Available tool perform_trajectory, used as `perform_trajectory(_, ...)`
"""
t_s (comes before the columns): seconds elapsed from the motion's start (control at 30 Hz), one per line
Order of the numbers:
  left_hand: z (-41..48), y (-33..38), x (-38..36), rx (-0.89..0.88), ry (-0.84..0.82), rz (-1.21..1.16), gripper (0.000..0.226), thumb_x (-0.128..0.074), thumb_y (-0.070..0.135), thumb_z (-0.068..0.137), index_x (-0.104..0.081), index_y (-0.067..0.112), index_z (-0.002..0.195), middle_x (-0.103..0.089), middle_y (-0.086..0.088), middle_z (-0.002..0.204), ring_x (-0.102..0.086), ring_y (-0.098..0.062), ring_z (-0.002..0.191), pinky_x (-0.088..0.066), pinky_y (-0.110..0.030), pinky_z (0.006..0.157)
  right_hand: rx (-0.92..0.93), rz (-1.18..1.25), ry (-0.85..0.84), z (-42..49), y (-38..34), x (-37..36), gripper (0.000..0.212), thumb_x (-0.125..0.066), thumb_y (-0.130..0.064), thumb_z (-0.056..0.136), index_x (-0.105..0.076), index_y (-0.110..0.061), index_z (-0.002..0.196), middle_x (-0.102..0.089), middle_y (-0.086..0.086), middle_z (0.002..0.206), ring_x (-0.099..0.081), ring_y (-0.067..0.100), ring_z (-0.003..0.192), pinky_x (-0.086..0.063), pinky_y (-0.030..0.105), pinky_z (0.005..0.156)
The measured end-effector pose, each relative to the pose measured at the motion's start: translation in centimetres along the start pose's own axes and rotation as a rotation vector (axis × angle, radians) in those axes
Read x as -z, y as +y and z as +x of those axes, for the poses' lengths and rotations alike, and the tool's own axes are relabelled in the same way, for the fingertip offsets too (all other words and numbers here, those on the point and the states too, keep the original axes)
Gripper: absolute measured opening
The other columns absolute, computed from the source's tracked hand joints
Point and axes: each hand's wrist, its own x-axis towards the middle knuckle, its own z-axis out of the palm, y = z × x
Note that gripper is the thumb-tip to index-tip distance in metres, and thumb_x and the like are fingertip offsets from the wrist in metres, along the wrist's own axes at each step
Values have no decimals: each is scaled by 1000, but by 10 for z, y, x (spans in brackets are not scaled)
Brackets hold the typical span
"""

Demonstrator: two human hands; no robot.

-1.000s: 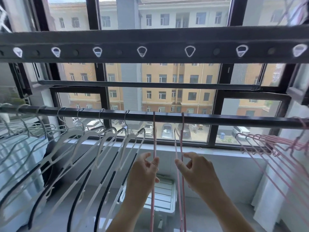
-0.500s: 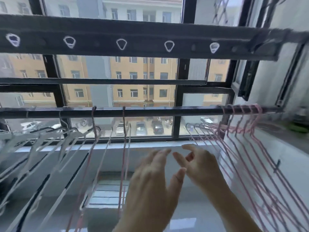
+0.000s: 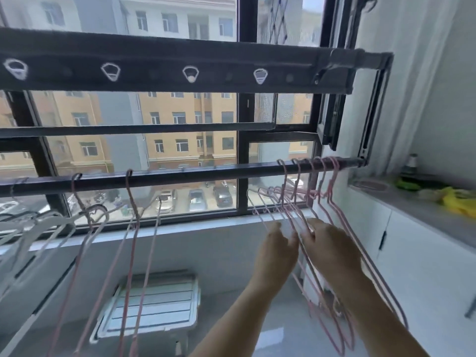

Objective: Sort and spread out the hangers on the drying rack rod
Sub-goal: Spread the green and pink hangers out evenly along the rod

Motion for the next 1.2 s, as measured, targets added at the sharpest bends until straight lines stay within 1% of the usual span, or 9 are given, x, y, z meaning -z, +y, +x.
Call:
perform_trajectory(0.17,11,-7,4,-23,-13,-76,24,-46,31,89,-61,13,88,-70,-9,72,-67,-23,61,-56,-40,65,46,98,-52,-1,-13,-3,21,-45,-24,93,-64,-14,94,-69,6,81,-44,17,59,-25,19,45)
perform_trajectory(0.3,7,-14,27,-40,77,-34,32,-38,31,88,-52,9,68,-62,-12,65,-61,-30,62,-51,-38,59,104,275,-95,-10,-34,-8,20,-50,-27,92,-68,-19,91,-55,-9,58,-49,4,52,-32,14,46)
perform_trajectory(0.4,-4,-20,49,-23,163,-7,26,-36,23,93,-45,15,70,-55,-6,71,-56,-28,71,-40,-33,61,113,360,-141,-18,-55,-15,20,-52,-30,91,-68,-18,88,-61,-7,60,-57,10,57,-48,27,54)
perform_trajectory(0.53,-17,-33,80,2,262,30,25,-32,25,97,-41,18,75,-62,-12,84,-60,-29,82,-39,-31,66,149,412,-162,-30,-85,-23,18,-55,-24,90,-68,-16,101,-58,-6,65,-56,10,61,-38,14,53)
perform_trajectory(0.63,-26,-46,98,15,348,57,27,-29,27,98,-47,12,85,-57,-5,75,-58,-27,76,-39,-31,64,169,422,-181,-37,-105,-26,17,-54,-21,89,-67,-16,100,-56,-5,64,-54,9,61,-35,10,52)
perform_trajectory(0.73,-34,-56,111,28,401,47,27,-28,27,98,-48,10,87,-50,2,66,-54,-23,67,-37,-29,60,178,432,-184,-42,-117,-28,11,-53,-22,89,-63,-20,90,-49,-12,57,-53,12,59,-38,14,51)
perform_trajectory(0.87,-41,-68,122,0,457,58,29,-29,28,98,-49,11,87,-50,4,63,-52,-19,60,-41,-29,57,174,436,-132,-46,-119,-33,21,-54,-21,90,-67,-13,104,-55,-6,62,-53,9,59,-40,16,54)
perform_trajectory(1.1,-53,-73,135,-6,497,65,27,-31,29,98,-50,15,85,-57,3,67,-57,-14,63,-52,-31,65,174,409,-85,-51,-114,-35,20,-55,-17,89,-66,-7,102,-58,-1,65,-55,10,58,-44,18,55)
perform_trajectory(1.2,-58,-73,137,-39,520,96,26,-34,36,96,-54,19,97,-63,3,74,-62,-15,69,-51,-26,65,205,432,-94,-49,-114,-34,21,-54,-21,90,-66,-9,102,-57,-2,62,-56,12,58,-48,22,58)
